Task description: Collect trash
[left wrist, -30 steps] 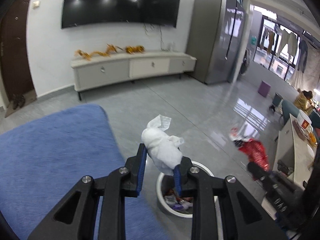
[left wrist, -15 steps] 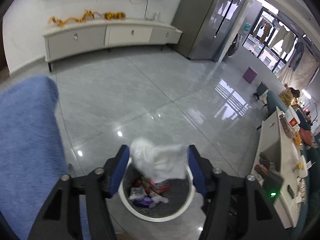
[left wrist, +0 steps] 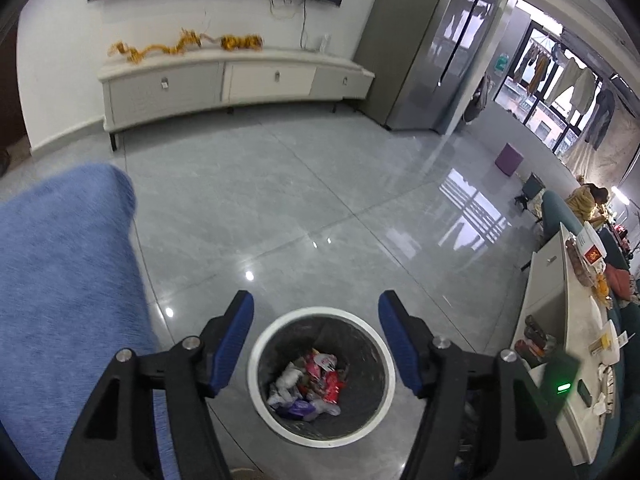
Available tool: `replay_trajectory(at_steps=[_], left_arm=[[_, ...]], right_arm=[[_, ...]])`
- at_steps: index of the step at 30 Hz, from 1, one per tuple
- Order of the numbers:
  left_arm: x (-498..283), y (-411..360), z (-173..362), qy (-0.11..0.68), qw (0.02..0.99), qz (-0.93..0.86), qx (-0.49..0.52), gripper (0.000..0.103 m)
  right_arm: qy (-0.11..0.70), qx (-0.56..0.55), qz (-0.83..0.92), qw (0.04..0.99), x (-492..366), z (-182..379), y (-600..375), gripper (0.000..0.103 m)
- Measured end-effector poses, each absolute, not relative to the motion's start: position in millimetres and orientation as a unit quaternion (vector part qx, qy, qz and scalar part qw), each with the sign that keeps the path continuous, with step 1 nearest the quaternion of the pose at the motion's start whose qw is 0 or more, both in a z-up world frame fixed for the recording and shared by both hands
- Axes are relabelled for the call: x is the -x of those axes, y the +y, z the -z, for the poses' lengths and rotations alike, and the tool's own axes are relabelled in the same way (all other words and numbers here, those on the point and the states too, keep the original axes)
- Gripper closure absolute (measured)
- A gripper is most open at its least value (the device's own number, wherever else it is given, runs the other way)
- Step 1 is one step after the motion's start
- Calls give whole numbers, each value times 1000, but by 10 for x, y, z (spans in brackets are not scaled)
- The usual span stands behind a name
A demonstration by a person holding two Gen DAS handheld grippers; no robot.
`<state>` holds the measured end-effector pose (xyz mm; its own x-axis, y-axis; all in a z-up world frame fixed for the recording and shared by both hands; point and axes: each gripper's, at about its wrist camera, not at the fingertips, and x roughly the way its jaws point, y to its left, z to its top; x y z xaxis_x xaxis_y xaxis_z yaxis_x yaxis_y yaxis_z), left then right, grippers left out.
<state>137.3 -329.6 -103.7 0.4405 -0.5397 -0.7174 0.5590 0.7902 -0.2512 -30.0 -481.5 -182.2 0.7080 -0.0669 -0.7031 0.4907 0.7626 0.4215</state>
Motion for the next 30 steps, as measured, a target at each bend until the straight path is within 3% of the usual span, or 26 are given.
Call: replay_trajectory(at_steps=[16, 24, 30], left_arm=[[-462, -1883, -210, 274, 936, 223, -14, 29], [19, -912, -628, 215, 965, 147, -11, 21], [192, -328, -562, 211, 973, 89, 8, 15]], right_arm=[[194, -174, 87, 962, 988, -132, -3673, 23], [167, -113, 52, 978, 1056, -438, -2988, 11], [158, -85, 44, 983, 1074, -406, -2638, 1]])
